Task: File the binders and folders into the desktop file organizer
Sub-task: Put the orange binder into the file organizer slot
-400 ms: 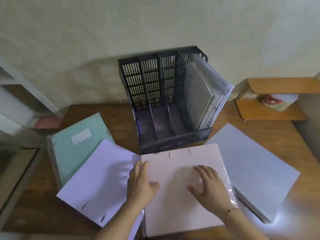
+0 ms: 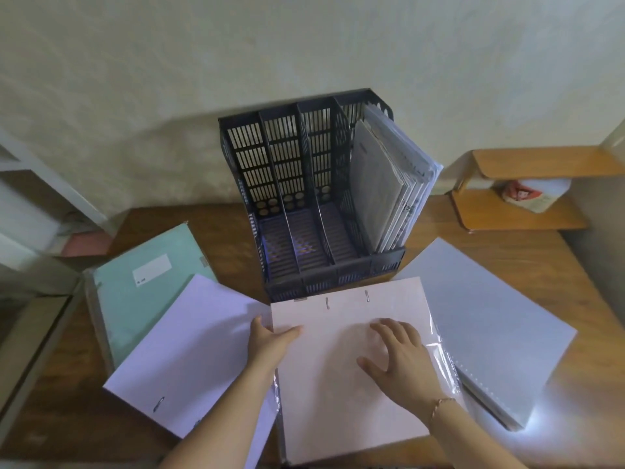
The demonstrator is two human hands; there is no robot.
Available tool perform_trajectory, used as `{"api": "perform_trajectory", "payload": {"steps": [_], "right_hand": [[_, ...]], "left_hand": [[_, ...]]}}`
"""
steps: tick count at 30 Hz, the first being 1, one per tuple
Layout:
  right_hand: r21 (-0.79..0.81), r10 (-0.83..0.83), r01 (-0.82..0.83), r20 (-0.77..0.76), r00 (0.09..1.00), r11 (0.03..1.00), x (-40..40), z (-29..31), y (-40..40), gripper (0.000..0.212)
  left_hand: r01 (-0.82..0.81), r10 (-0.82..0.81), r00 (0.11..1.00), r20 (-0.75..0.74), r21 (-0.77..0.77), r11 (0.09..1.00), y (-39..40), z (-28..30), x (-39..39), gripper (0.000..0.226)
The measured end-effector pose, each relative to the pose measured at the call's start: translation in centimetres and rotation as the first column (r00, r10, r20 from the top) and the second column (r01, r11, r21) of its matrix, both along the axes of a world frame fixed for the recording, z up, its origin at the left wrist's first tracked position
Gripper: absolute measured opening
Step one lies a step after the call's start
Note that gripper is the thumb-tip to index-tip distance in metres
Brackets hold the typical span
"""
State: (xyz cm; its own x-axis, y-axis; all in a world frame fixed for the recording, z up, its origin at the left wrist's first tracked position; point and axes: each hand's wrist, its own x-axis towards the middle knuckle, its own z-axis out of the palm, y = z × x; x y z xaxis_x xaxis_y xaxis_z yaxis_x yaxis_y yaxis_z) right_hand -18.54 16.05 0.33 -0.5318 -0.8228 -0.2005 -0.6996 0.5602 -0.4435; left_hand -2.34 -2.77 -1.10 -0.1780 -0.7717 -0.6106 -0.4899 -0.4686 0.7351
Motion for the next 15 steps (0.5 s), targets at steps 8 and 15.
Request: {"api": "perform_trajectory", "payload": {"steps": [8, 15], "right_hand": [[-0.083, -0.033, 0.034, 0.019, 0.999, 0.996, 0.0, 0.7, 0.6, 0.060], [-0.497, -0.220, 0.591, 0.616, 0.756, 0.636, 0.3, 11.5, 0.8, 0.046]], "left_hand": [[0.119, -0.004, 0.892, -0.452, 0.227, 0.967, 0.4, 3.2, 1.2, 0.058], [0.234, -0.186, 0.656, -0.732, -0.037, 0.972, -0.2, 6.9, 4.1, 0.043]]}}
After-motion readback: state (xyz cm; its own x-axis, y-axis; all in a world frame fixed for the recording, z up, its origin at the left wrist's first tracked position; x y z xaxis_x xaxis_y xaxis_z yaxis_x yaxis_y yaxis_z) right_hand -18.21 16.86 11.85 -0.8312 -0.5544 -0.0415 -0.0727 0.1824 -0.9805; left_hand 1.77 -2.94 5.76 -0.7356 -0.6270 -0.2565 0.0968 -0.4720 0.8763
